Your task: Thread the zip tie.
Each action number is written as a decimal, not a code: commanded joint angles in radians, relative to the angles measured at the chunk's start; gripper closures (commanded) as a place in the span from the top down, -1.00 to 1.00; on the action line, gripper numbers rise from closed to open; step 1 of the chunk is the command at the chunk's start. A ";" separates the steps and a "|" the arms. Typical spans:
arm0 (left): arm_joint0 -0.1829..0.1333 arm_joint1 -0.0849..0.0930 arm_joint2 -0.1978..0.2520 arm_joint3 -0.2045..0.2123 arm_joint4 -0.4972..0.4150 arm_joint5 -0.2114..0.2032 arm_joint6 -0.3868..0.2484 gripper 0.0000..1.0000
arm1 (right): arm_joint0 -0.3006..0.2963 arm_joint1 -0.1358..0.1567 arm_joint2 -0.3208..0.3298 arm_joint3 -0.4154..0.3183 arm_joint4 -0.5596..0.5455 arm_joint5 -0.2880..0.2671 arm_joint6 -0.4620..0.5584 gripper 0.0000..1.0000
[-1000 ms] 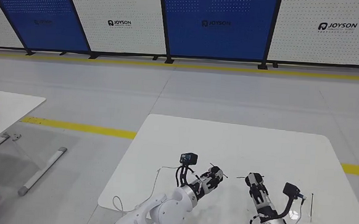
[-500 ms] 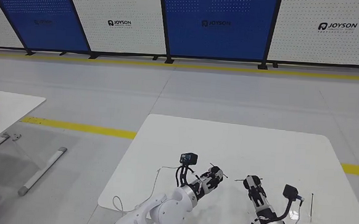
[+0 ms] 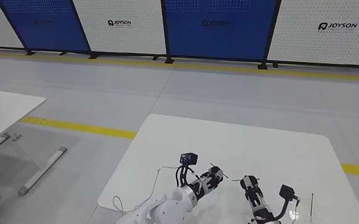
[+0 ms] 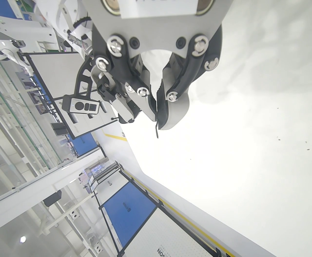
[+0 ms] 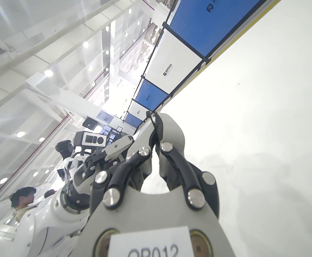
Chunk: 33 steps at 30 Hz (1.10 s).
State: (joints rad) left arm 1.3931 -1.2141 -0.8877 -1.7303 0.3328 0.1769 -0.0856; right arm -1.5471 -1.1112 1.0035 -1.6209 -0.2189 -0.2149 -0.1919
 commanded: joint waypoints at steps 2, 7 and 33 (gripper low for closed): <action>0.000 0.000 0.000 0.000 0.000 0.000 0.000 -1.00 | 0.001 -0.005 -0.004 0.005 0.000 -0.013 0.006 -1.00; 0.000 0.000 0.000 0.000 0.000 0.000 0.000 -1.00 | -0.002 -0.012 -0.005 0.012 -0.020 -0.017 -0.040 -1.00; 0.000 0.000 0.000 0.000 0.000 0.000 0.000 -1.00 | 0.008 -0.031 0.003 0.016 0.009 -0.015 -0.024 -1.00</action>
State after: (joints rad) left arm 1.3931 -1.2141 -0.8877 -1.7303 0.3328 0.1769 -0.0856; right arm -1.5424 -1.1407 1.0075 -1.6048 -0.2102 -0.2407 -0.2275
